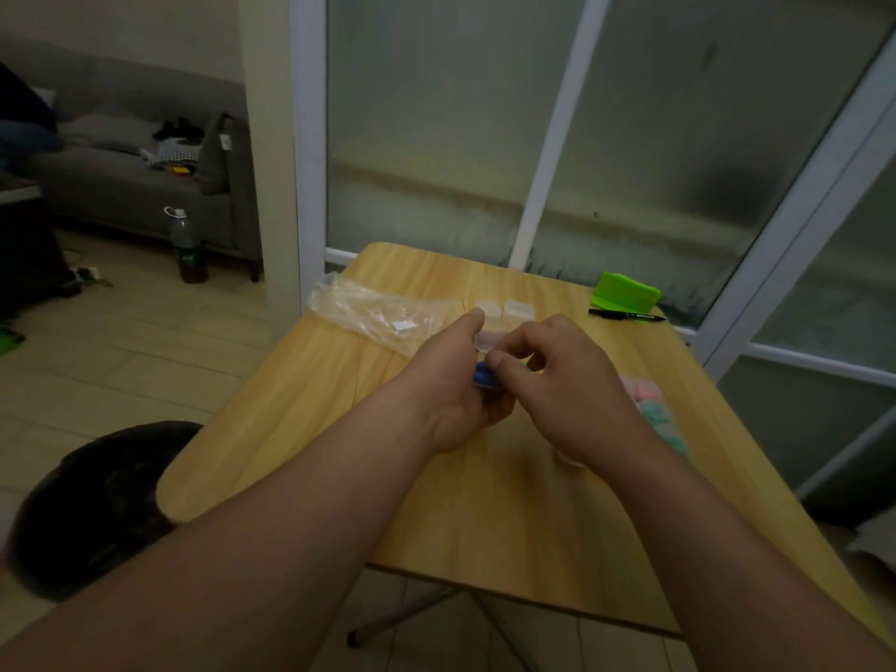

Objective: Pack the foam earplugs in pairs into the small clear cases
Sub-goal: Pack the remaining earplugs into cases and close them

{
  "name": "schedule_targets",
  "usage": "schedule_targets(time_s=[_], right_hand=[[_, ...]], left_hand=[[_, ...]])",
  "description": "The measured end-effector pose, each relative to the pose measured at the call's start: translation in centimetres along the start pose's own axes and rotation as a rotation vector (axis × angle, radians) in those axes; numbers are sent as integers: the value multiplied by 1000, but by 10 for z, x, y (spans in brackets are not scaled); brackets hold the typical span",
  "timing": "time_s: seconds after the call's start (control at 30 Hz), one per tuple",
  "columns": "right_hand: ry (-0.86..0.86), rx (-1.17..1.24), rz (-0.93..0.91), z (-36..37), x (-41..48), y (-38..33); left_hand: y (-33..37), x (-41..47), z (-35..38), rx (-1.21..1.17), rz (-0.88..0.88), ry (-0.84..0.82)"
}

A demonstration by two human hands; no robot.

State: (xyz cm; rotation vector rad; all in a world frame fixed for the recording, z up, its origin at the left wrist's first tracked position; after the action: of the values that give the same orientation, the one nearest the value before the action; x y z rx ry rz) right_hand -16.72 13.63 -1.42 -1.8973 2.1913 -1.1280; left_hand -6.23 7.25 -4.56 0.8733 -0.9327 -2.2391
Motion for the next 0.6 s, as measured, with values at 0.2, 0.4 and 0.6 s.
schedule_targets(time_s=[0.2,0.4,0.6], right_hand=[[94,339,261,-18,5,16],[-36,424,355,-15,3,15],[-77,303,92,-13,-4,-3]], left_hand=[[1,-6,-2,39,-36,-4],[-1,-16,3,77,-80,-54],[3,-12,-2,-24,-76,-56]])
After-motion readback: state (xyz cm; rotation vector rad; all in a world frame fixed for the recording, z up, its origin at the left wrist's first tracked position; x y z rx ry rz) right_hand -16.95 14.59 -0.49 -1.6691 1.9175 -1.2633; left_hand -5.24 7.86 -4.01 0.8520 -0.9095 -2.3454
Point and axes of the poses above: each hand's wrist, its own x-axis towards the middle knuckle, its own z-axis out of the palm, y = z × x, the point moved 4 cm from there along x, towards the middle knuckle, and after that the axes turned 1 degree about x, right-handed, at the moved point
